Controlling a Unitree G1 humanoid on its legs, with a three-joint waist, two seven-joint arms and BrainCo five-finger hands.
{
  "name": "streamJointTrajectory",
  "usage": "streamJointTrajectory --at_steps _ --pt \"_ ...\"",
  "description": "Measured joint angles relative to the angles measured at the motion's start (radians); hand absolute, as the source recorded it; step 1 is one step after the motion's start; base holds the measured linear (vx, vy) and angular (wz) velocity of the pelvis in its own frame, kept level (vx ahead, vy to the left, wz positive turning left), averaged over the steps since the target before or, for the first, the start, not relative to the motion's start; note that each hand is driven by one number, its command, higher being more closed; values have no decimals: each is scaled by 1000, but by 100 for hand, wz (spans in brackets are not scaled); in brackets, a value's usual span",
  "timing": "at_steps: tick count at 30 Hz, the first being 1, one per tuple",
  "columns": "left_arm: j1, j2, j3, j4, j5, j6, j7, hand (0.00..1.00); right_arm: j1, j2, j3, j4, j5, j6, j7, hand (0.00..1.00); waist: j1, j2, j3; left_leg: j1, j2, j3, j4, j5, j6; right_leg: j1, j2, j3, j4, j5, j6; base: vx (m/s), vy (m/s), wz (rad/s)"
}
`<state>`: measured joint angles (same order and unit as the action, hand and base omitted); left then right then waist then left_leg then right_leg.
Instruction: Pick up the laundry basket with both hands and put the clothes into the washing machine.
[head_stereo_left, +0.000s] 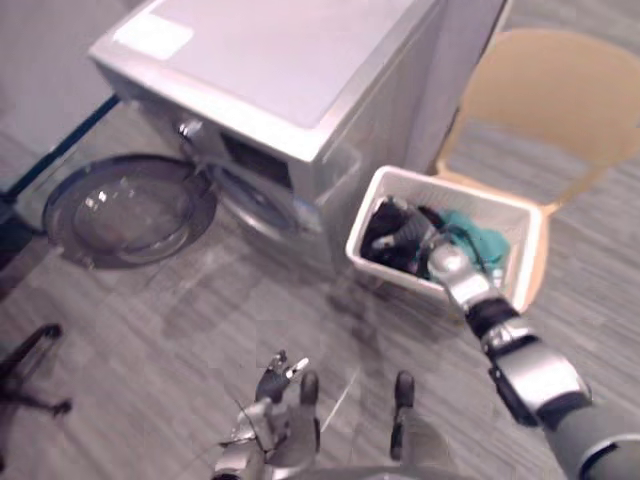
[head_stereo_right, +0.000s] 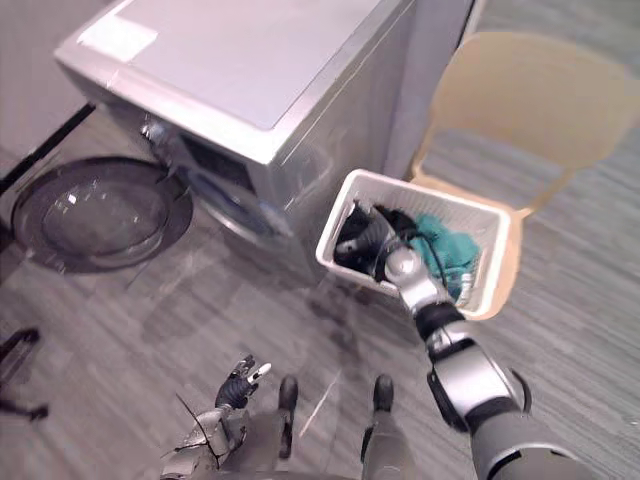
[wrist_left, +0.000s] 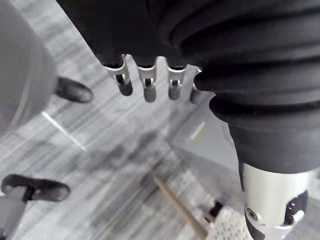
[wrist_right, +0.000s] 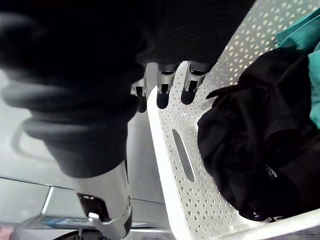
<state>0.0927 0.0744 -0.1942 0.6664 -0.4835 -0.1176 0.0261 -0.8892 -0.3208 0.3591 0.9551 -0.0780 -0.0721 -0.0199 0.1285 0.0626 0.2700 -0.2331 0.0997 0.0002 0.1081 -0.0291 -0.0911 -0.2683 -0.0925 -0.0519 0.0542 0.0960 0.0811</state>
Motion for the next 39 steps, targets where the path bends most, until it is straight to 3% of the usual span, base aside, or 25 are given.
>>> streamJointTrajectory --at_steps 4,8,13,23,28,39 --pt "6 9 0 -108 -34 -6 4 0 -101 -5 -35 42 -105 18 -34 0 14 -1 74 -58 3 -2 16 11 -7 -70 -1 -3 45 1 -2 -160 -42 4" --pt "8 4 -9 -225 -32 -17 6 0 -131 -72 -49 42 -190 41 -43 0 20 5 124 -124 6 -35 4 46 -15 -134 -14 -41 74 -3 -6 -72 -29 23" --pt "37 -7 12 -279 -32 -22 43 0 -132 -150 -61 31 -219 51 -46 0 26 5 127 -161 9 -58 -6 63 -22 -174 -21 -75 108 -20 -10 39 -19 14" --pt "42 -52 29 -350 -31 -24 65 0 -146 -222 -67 9 -259 61 -73 0 44 -4 132 -225 6 -76 0 64 -23 -234 -30 -96 137 -39 -9 32 -3 4" --pt "41 -54 31 -403 -31 -26 70 0 -198 -254 -27 7 -279 61 -95 0 48 -20 145 -272 7 -80 18 63 -24 -281 -32 -106 159 -43 -12 -3 -6 1" --pt "40 -89 39 -509 -25 -41 89 0 -221 -347 41 -33 -325 59 -113 0 63 -34 198 -495 4 -140 124 62 -25 -462 -45 -161 266 -75 -34 -27 -13 12"
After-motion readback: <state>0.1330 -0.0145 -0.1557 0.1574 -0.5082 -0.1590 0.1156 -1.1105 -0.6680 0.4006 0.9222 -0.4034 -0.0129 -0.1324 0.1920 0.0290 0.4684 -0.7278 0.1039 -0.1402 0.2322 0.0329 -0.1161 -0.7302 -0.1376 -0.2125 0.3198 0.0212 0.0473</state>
